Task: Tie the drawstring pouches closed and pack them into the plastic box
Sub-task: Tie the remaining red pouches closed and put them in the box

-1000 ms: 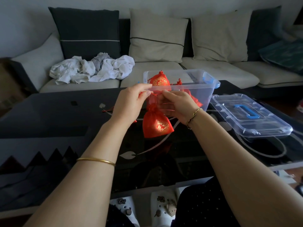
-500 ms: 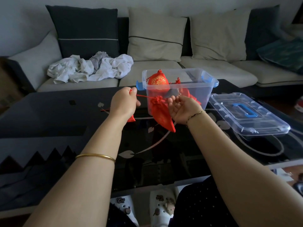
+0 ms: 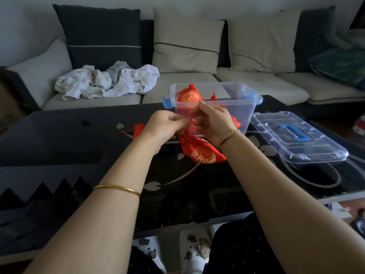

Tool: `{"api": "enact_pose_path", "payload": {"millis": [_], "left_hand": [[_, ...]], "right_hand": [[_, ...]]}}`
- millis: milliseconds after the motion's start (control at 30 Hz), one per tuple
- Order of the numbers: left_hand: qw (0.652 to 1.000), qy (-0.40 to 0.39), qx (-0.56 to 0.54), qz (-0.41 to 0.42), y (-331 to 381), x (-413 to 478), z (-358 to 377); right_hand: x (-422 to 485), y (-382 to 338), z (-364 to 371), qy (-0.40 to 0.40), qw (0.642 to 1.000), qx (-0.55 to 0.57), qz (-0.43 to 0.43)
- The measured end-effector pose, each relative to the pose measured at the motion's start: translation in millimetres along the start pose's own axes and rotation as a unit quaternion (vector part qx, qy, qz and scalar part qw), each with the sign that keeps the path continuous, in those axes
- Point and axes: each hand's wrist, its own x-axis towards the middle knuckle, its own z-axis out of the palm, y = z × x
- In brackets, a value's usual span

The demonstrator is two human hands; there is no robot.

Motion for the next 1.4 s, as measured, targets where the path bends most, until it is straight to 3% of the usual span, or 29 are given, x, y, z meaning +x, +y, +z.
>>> {"api": "enact_pose_path", "payload": {"millis": [133, 367, 600, 900, 1134, 1300, 1400], "left_hand": [[1.000, -0.004, 0.025, 0.009, 3, -1, 2], [0.999, 0.024, -0.029, -0.031, 0, 2, 2], [0.993, 0.072, -0.070, -0.061, -3, 5, 1], [0.985, 0.102, -0.101, -0.096, 0, 2, 2], [0.979, 0.132, -0.103, -0.120, 1, 2, 0], [0.976, 0.139, -0.101, -0.131, 3, 1, -2], [0.975, 0.161, -0.100, -0.116, 1, 3, -5]], "right_hand": [[-4, -1, 8, -0.012, 0.991, -0.118, -0.055], [-2, 4, 5, -0.037, 0.984, -0.166, 0.055], [-1, 7, 1, -0.060, 0.978, -0.199, -0.014], [-1, 11, 4, -0.054, 0.879, -0.433, -0.193], [-2, 6, 8, -0.070, 0.824, -0.508, -0.242], [-1, 5, 13, -0.097, 0.735, -0.601, -0.299], [0, 9, 14, -0.087, 0.724, -0.615, -0.299]]}}
